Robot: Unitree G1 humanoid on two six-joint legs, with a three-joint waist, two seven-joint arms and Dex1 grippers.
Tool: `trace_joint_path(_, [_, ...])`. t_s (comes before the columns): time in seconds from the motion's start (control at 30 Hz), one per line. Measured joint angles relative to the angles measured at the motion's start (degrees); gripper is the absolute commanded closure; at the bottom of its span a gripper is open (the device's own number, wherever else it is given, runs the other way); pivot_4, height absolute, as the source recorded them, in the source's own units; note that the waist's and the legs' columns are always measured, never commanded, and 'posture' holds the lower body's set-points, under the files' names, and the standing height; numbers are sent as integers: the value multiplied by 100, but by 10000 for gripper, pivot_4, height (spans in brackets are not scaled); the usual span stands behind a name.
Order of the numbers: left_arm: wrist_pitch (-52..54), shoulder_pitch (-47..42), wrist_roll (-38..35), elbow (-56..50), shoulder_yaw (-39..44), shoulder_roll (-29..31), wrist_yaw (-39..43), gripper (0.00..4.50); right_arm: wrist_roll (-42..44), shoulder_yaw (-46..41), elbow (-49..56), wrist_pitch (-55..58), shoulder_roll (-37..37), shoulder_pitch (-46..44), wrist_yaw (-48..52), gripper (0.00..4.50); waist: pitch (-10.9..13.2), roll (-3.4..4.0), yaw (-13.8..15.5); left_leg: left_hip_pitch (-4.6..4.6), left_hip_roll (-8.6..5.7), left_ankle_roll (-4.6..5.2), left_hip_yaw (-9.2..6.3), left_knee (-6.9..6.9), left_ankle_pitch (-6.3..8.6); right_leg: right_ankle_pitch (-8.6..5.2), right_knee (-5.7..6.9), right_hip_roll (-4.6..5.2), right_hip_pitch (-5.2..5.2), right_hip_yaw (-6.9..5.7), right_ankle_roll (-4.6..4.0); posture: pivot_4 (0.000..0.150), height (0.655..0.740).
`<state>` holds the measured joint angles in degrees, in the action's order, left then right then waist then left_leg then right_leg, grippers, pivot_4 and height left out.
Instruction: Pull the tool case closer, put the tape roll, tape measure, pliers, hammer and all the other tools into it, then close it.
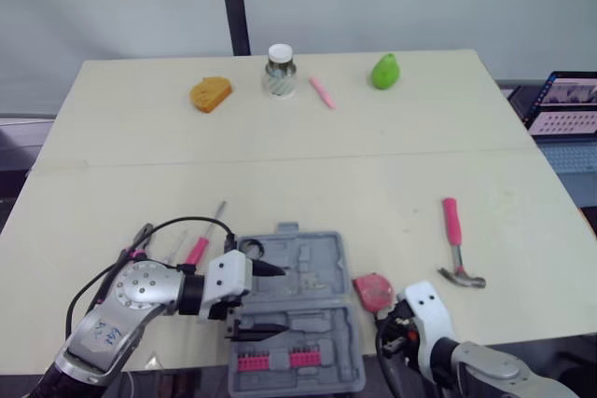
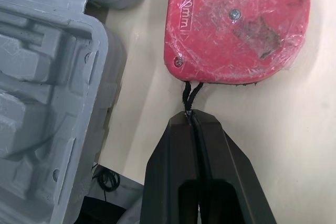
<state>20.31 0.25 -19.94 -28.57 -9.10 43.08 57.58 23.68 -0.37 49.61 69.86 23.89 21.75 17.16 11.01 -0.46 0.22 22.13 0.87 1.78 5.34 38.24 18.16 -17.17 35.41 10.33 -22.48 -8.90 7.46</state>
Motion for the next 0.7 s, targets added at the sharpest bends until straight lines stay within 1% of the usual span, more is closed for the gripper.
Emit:
trace_joint_path(0.07, [35,0,0,-2,0,0,-5,0,30,10,0,-1,31,0,6,44518,0,0,0,0,0,0,0,0,0,0,0,0,0,0,0,1500,7400])
trace_joint_path(0.17, [60,0,-1,-11,0,-1,-16,0,156,-11,0,1,183,0,139,36334,0,0,1,0,0,0,0,0,0,0,0,0,0,0,0,1500,7400])
trace_joint_path(0.2, [63,0,0,-13,0,-1,-22,0,227,-33,1,2,264,-5,222,32779,0,0,1,0,0,0,0,0,0,0,0,0,0,0,0,1500,7400])
trace_joint_path(0.23, [64,0,-1,-13,0,-3,-33,0,311,-93,1,1,360,-15,337,27701,0,0,2,0,0,1,0,0,0,0,0,0,1,0,0,1500,7400])
trace_joint_path(0.27, [62,0,-1,-13,0,-9,-46,0,469,-245,1,-4,549,-52,552,23548,0,0,7,0,-1,2,0,1,1,0,-1,1,2,1,0,1500,7400])
trace_joint_path(0.37, [45,53,-1,-15,18,-27,-95,0,766,-695,-3,-89,1132,-119,1073,7071,0,-1,38,0,-1,3,-1,2,1,0,-4,0,4,-1,0,1500,7400])
trace_joint_path(0.4, [21,118,-1,-25,41,-35,-137,0,860,-772,-47,-203,1409,-216,1350,2892,0,-1,42,-1,0,3,0,2,1,0,-4,-1,4,1,0,1500,7400])
trace_joint_path(0.43, [-27,223,3,-38,93,-49,-178,0,939,-828,-142,-390,1765,-316,1719,475,0,0,31,-2,-1,4,4,2,2,0,-5,0,4,4,0,1500,7400])
trace_joint_path(0.47, [-129,385,21,-44,176,-72,-263,0,1007,-918,-447,-824,2236,-558,2359,475,0,-1,0,-5,-1,7,6,3,3,1,-9,-1,8,5,2,1500,7400])
trace_joint_path(0.53, [-320,564,91,-41,224,-183,-394,0,935,-1046,-1008,-1790,2792,-1002,3332,475,-1,-3,1,-6,-2,8,3,3,3,2,-13,-2,11,1,3,1500,7400])
trace_joint_path(0.57, [-432,639,143,-42,235,-211,-433,0,802,-990,-1251,-2299,2923,-1154,3697,475,-2,-5,5,-6,-2,7,2,2,3,2,-15,-6,11,-1,3,1500,7400])
trace_joint_path(0.63, [-828,909,284,-37,262,-217,-446,0,277,-549,-2014,-3826,3208,-1489,4619,475,-5,-10,24,-5,-8,5,-1,0,3,2,-27,-12,14,-7,3,1500,7400])
trace_joint_path(0.7, [-1234,1226,421,-13,345,-277,-493,0,-190,-35,-2948,-5068,3234,-1864,5389,475,-8,-15,46,-4,-7,7,5,4,4,3,-36,-11,19,-5,6,1500,7400])
